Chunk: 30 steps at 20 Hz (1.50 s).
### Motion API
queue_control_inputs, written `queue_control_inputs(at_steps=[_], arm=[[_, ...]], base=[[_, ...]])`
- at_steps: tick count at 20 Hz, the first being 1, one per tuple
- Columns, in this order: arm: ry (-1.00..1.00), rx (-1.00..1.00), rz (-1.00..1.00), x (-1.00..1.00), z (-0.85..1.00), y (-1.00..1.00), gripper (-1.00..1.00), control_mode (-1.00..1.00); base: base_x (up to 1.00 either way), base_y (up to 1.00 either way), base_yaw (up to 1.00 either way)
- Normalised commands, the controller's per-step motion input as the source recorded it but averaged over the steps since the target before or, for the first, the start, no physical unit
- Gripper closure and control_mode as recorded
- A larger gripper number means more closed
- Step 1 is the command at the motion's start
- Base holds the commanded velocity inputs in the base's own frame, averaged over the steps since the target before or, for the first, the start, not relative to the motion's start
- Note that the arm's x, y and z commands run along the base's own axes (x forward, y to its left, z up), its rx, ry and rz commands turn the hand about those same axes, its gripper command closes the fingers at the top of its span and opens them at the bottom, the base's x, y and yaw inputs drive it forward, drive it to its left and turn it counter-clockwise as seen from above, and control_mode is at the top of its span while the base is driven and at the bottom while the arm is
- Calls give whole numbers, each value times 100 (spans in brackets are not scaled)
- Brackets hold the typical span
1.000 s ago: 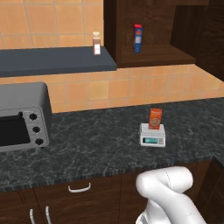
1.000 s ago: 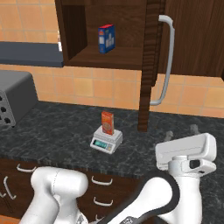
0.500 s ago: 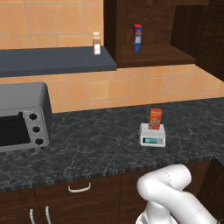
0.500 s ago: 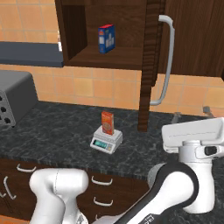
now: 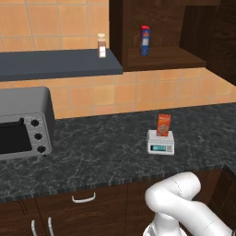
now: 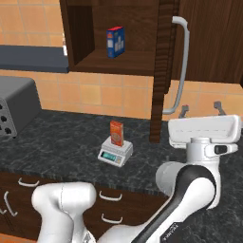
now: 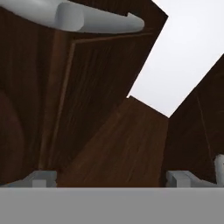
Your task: Pick the boxed food and place it on the digital scale for weighing, and close the cabinet.
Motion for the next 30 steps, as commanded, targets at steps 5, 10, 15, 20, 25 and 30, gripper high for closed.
queue_control_inputs(at_steps=[5,10,15,20,25,30], arm=[[-13,5,10,0,68,92,-100,-100],[-10,0,6,0,57,100,-100,-100],[0,-7,-10,32,15,100,-100,-100],[3,-17,-28,59,16,100,-100,-100],[12,-14,-30,58,27,71,-100,-100],[33,-13,-19,72,4,54,-100,-100]], base=[[0,0,0],[0,0,0],[0,0,0],[0,0,0],[0,0,0],[0,0,0]])
